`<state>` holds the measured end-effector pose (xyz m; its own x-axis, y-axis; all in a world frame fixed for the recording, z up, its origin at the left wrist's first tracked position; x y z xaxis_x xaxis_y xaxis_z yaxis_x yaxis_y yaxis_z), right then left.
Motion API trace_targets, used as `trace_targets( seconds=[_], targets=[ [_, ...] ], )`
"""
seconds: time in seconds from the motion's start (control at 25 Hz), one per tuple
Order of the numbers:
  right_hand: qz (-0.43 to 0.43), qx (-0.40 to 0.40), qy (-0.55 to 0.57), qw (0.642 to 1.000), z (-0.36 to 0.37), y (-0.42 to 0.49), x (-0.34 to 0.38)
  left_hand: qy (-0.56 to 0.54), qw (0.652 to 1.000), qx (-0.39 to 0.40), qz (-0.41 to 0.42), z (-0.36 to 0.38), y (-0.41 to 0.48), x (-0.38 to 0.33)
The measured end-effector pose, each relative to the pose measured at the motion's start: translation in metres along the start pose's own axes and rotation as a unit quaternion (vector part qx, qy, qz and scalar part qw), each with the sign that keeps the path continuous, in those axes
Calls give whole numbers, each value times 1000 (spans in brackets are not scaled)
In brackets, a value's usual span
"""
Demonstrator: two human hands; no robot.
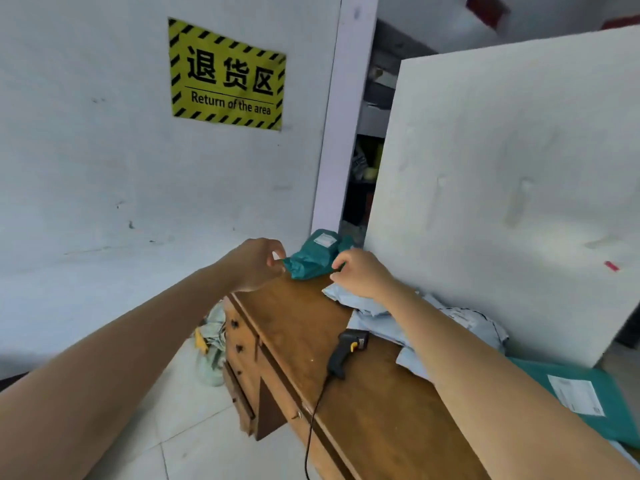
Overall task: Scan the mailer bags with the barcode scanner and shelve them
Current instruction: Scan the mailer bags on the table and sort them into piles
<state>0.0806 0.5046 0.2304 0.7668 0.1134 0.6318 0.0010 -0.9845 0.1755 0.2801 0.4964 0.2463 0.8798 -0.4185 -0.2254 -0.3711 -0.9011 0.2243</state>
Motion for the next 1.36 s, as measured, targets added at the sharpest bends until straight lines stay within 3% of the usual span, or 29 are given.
trace_targets(
  seconds=[0.16,0.32,0.44,0.52,0.64,0.8,0.96,1.16,1.36],
  targets=[
    [63,-51,7,997,-18,67,-28,17,997,51,54,14,105,27],
    [145,-83,0,986,-30,113,-63,-31,994,34,102,13,212,38],
    [204,-97,-35,973,-33,145,-96,19,980,46,194,45,288,24],
    [244,-143,-25,959,-38,161,-113,54,961,68,264,78,322,11],
    [328,-224,41,917,-26,184,-138,134,904,101,394,128,371,0],
    [401,-245,49,881,0,205,-179,183,856,132,466,174,423,-4],
    [470,-246,63,845,19,207,-221,183,845,166,475,239,463,-15],
    [536,-211,147,804,63,204,-307,111,890,278,345,346,498,17],
    [559,-243,189,770,83,226,-355,73,895,350,267,422,519,42]
  ],
)
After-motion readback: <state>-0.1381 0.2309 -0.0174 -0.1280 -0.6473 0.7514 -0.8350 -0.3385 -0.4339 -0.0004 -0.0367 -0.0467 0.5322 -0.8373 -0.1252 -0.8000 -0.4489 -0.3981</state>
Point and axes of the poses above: each hand's wrist, its own y-axis towards the middle knuckle, its own z-axis out of the palm, x = y × z, the point moved 4 cm from there along y, towards the middle knuckle, and after that the axes turned 14 degrees about y, right-handed, at the moved point
